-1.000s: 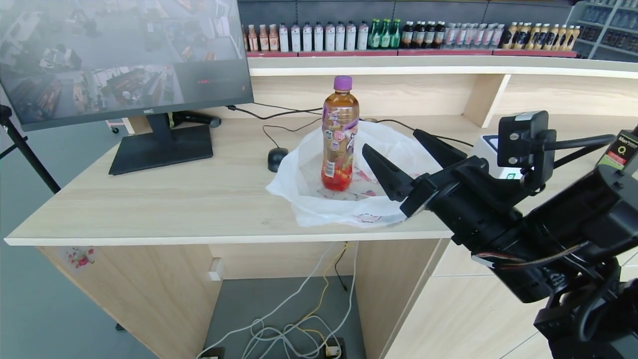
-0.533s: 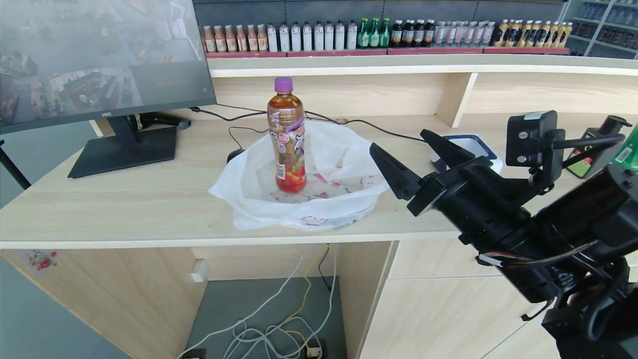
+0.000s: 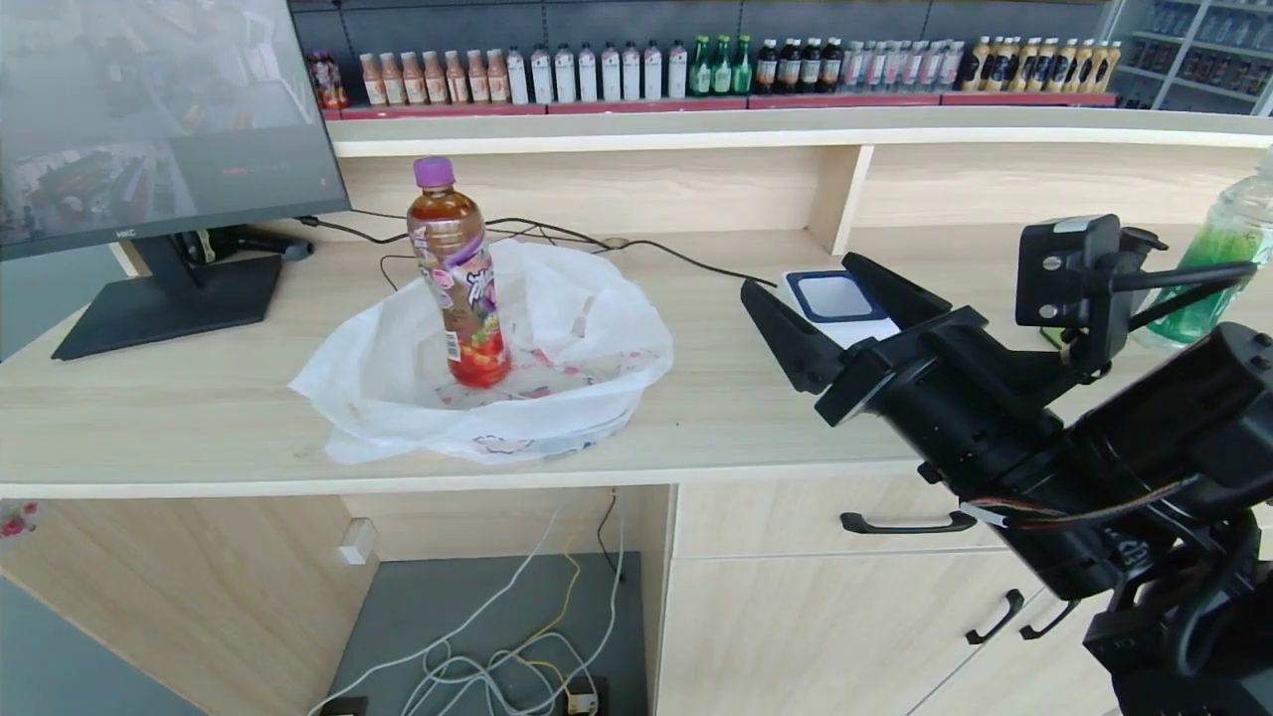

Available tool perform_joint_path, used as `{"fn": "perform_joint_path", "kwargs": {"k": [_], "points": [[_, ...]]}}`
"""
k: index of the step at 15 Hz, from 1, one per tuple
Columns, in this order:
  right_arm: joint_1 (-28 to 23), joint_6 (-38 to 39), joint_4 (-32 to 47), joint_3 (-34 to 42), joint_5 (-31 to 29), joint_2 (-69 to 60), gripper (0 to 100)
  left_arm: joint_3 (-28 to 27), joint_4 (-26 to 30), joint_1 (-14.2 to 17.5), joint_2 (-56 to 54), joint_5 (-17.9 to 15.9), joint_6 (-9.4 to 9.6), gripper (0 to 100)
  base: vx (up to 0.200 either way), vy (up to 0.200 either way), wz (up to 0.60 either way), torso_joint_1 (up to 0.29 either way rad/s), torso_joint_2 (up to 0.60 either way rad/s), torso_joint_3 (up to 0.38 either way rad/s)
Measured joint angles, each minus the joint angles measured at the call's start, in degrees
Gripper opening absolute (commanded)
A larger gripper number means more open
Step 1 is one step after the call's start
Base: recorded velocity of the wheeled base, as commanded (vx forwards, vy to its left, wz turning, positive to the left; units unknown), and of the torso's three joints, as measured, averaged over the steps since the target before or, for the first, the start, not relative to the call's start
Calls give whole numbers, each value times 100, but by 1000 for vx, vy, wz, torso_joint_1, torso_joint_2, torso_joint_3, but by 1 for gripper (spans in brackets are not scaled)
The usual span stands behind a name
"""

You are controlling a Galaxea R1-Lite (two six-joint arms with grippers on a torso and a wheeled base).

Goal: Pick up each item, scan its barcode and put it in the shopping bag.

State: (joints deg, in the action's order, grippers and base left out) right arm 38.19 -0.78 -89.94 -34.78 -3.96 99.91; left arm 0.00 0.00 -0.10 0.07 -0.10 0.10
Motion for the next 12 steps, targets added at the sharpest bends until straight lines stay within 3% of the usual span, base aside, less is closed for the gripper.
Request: {"fn": "perform_joint_path", "kwargs": {"k": [12], "points": [[-35, 35, -2, 5, 0, -27, 100, 0, 0, 2, 0, 0, -10, 100, 0, -200, 0, 2, 3, 3]]}}
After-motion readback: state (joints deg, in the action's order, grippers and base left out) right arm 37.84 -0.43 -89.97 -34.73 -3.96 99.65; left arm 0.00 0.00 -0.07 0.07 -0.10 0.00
